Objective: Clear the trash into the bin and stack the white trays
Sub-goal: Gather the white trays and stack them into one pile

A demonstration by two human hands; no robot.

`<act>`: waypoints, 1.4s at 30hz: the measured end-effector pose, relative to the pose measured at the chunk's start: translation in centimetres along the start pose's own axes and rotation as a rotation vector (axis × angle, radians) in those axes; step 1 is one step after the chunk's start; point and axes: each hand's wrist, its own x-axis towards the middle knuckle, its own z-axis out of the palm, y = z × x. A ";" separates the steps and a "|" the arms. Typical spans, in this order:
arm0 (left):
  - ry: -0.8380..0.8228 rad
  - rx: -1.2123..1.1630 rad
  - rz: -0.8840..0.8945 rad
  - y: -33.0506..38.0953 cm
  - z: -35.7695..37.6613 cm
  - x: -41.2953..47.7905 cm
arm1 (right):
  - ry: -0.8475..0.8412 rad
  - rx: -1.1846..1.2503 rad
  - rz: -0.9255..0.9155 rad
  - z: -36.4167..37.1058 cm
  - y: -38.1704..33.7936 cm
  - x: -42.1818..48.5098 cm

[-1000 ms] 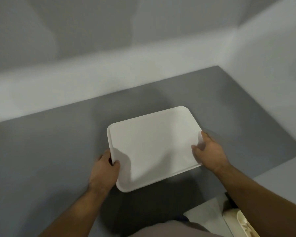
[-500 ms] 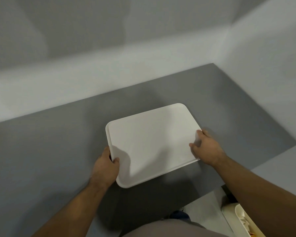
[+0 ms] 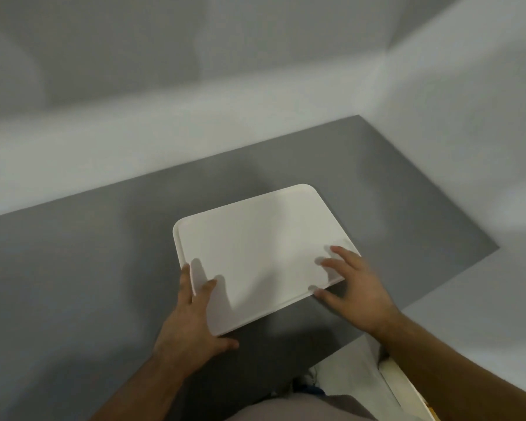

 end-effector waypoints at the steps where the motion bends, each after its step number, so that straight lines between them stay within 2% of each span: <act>1: -0.003 0.044 0.011 0.1 0.0 0.0 | -0.017 -0.040 -0.032 0.4 -0.2 -0.4; 8: 0.035 0.144 0.061 0.9 -0.5 0.1 | -0.008 -0.234 -0.026 3.0 -1.6 -1.0; 18: 0.091 0.195 0.119 3.3 -0.2 1.8 | 0.069 -0.181 0.013 2.4 0.2 0.9; 25: 0.094 0.248 0.158 9.2 1.0 6.4 | 0.132 -0.149 0.086 -0.6 4.6 4.8; 35: 0.080 0.244 0.125 18.6 2.0 16.1 | 0.144 -0.060 0.104 -5.4 12.9 14.5; 42: 0.045 0.335 0.078 24.6 1.7 23.1 | 0.129 -0.021 0.128 -8.8 17.4 21.7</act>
